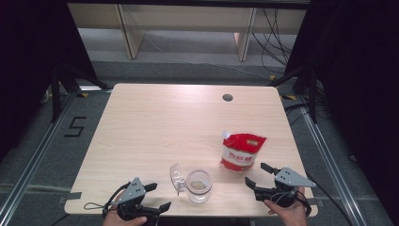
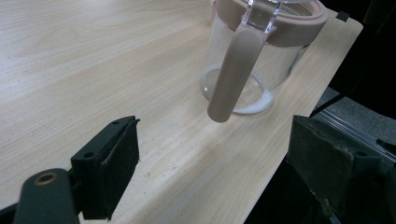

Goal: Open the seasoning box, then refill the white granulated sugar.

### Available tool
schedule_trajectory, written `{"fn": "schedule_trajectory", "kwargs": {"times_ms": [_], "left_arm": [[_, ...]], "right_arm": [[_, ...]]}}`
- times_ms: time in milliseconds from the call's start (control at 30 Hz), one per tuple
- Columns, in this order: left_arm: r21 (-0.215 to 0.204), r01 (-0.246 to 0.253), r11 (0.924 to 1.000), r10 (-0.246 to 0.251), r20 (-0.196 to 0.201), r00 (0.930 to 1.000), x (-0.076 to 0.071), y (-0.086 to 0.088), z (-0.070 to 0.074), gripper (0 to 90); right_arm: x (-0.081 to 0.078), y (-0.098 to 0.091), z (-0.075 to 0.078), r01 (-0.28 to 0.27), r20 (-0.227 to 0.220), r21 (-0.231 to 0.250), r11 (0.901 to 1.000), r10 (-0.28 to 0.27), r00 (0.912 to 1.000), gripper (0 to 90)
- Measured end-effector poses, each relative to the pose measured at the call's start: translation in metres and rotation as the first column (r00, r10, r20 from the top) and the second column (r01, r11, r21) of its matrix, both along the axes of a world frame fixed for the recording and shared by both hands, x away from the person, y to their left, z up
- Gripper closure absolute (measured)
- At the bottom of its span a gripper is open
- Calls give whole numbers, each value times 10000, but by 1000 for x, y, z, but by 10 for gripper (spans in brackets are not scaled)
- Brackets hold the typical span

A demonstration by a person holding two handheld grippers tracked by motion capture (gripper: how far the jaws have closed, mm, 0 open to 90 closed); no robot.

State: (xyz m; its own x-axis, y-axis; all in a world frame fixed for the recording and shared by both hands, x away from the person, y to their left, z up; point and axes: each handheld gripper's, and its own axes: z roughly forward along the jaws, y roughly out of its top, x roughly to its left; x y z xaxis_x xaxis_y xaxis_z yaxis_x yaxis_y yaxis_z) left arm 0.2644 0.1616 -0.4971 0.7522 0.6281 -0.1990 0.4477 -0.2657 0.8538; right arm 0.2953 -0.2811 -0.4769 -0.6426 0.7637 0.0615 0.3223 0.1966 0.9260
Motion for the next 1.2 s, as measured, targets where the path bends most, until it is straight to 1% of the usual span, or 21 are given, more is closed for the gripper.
{"fn": "schedule_trajectory", "kwargs": {"times_ms": [33, 67, 167, 233, 267, 300, 367, 533, 567, 633, 700, 733, 767, 900, 933, 967, 1000, 1067, 1100, 1133, 1200], "left_arm": [[19, 43, 10000, -43, 53, 10000, 0, 0, 0, 164], [-23, -19, 10000, 19, -19, 10000, 0, 0, 0, 164], [-8, 105, 9999, -105, 114, 9999, 0, 0, 0, 164], [125, 138, 9998, -140, 146, 9998, 1, 1, 1, 164], [129, 140, 9998, -142, 157, 9998, 1, 1, 1, 163], [36, -24, 10000, 24, -23, 10000, 0, 0, 0, 163], [96, 139, 9999, -140, 150, 9998, 1, 0, 0, 163], [11, 65, 10000, -65, 90, 9999, 0, -1, 0, 164], [7, 71, 10000, -71, 94, 9999, 0, -1, 0, 163], [-79, -35, 10000, 35, -22, 10000, 0, -1, 0, 164], [82, 114, 9999, -115, 107, 9999, 1, -1, 0, 163], [90, 112, 9999, -113, 112, 9999, 1, -1, 0, 164], [115, 129, 9999, -130, 89, 9999, 0, -1, 0, 163], [-57, 41, 10000, -41, -31, 10000, -2, -2, 0, 163], [-115, 45, 9999, -45, 2, 10000, -2, -2, -1, 164], [-163, 67, 9998, -67, 18, 10000, -2, -2, -1, 163], [-173, 73, 9998, -72, 31, 10000, -2, -2, -1, 163], [-99, 48, 9999, -48, -3, 10000, -2, -2, -1, 163], [-46, 66, 10000, -66, -21, 10000, -1, -2, -1, 163], [-49, 57, 10000, -57, -32, 10000, -2, -2, -1, 164], [95, 165, 9998, -166, 93, 9998, -1, -2, -1, 163]], "right_arm": [[1, -3, 0, 72, 217, -173, 9998, -68, 9997, 188], [-1, -2, 0, 202, -61, 53, 9998, -201, 9998, 188], [1, -6, 0, 177, -46, -76, 9998, -177, 9998, 182], [4, -8, -1, 190, 149, -177, 9997, -187, 9997, 179], [4, -8, -1, 161, 107, -10, 9999, -161, 9998, 179], [3, -9, 0, 273, 130, -132, 9995, -271, 9995, 178], [4, -11, 0, 246, 61, -171, 9996, -245, 9997, 175], [5, -12, -1, 257, 111, -207, 9995, -255, 9996, 168], [7, -14, -1, 207, 323, -341, 9992, -196, 9993, 167], [8, -13, -2, 270, 89, -256, 9993, -268, 9996, 163], [13, -15, -3, 163, 295, -395, 9991, -152, 9994, 158], [13, -15, -2, 185, 162, -316, 9993, -180, 9997, 156], [17, -16, -3, 77, 460, -440, 9990, -57, 9989, 156], [21, -15, -3, -113, 268, -404, 9991, 124, 9996, 155], [25, -15, -4, -186, 563, -470, 9987, 213, 9982, 154], [24, -14, -4, -159, 374, -468, 9988, 176, 9991, 154], [28, -14, -5, -219, 612, -598, 9980, 255, 9978, 151], [32, -14, -5, -325, 633, -721, 9969, 371, 9973, 152], [31, -12, -6, -206, 342, -569, 9982, 226, 9992, 152], [34, -14, -6, -359, 570, -784, 9963, 404, 9976, 152], [38, -13, -7, -433, 535, -658, 9969, 468, 9975, 152]]}}
